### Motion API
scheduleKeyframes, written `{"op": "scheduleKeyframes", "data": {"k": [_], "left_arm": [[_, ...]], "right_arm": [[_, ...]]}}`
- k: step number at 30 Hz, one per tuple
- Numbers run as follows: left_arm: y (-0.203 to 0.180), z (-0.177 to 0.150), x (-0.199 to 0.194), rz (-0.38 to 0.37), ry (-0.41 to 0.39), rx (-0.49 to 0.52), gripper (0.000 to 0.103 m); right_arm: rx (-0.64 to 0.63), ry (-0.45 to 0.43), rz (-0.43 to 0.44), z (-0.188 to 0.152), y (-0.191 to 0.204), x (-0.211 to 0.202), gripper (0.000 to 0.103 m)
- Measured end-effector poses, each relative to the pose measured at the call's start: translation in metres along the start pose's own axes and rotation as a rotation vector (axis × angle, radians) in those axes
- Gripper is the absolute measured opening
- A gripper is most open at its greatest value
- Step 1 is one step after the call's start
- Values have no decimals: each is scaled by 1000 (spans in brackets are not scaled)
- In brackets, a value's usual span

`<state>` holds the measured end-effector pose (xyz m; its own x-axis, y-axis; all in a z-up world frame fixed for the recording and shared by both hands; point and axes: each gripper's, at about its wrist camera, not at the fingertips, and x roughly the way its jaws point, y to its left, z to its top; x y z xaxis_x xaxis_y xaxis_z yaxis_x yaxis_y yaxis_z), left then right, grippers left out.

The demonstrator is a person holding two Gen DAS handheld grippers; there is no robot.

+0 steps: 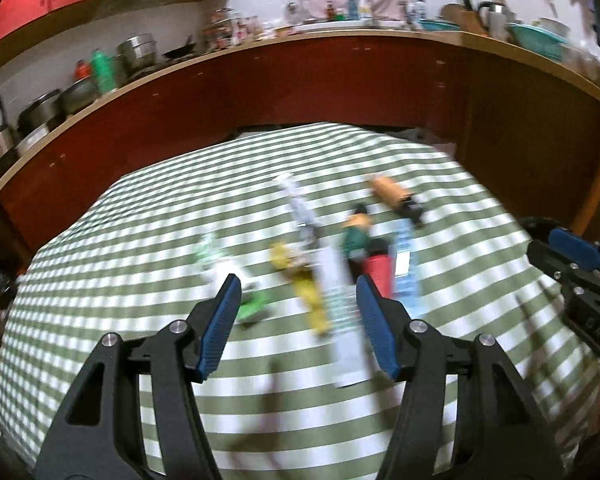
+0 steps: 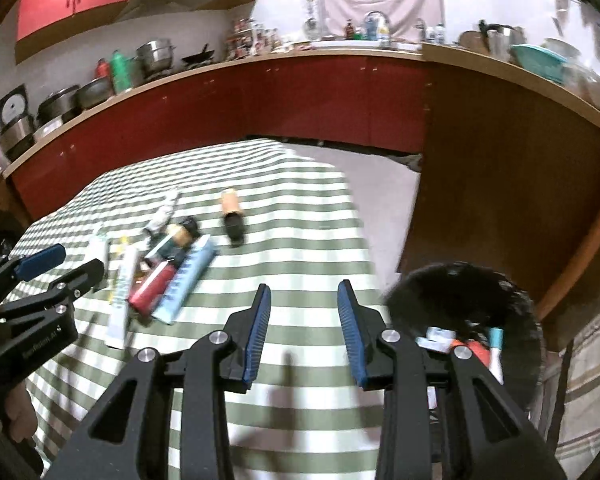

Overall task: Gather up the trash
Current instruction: 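Move both open tools back over the table, then grasp the light blue tube with Chinese print with the right tool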

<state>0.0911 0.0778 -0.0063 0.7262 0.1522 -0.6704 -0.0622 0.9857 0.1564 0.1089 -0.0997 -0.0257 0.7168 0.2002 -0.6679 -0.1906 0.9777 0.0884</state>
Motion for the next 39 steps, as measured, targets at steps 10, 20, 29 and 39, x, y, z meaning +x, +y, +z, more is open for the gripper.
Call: {"op": "scheduleKeyframes", "data": {"k": [10, 20, 29, 39], "left_arm": [[73, -18, 9, 93, 38, -68, 59], [103, -26, 15, 126, 49, -91, 59], [109, -27, 23, 103, 64, -118, 59], [100, -27, 24, 66, 75, -127, 60]], "right_arm": [[-54, 69, 25, 7, 52, 29, 35], [-114, 150, -9, 15, 82, 59, 35], [-138, 174, -25, 17, 95, 69, 35], [-126, 162, -12, 9, 84, 57, 19]]}}
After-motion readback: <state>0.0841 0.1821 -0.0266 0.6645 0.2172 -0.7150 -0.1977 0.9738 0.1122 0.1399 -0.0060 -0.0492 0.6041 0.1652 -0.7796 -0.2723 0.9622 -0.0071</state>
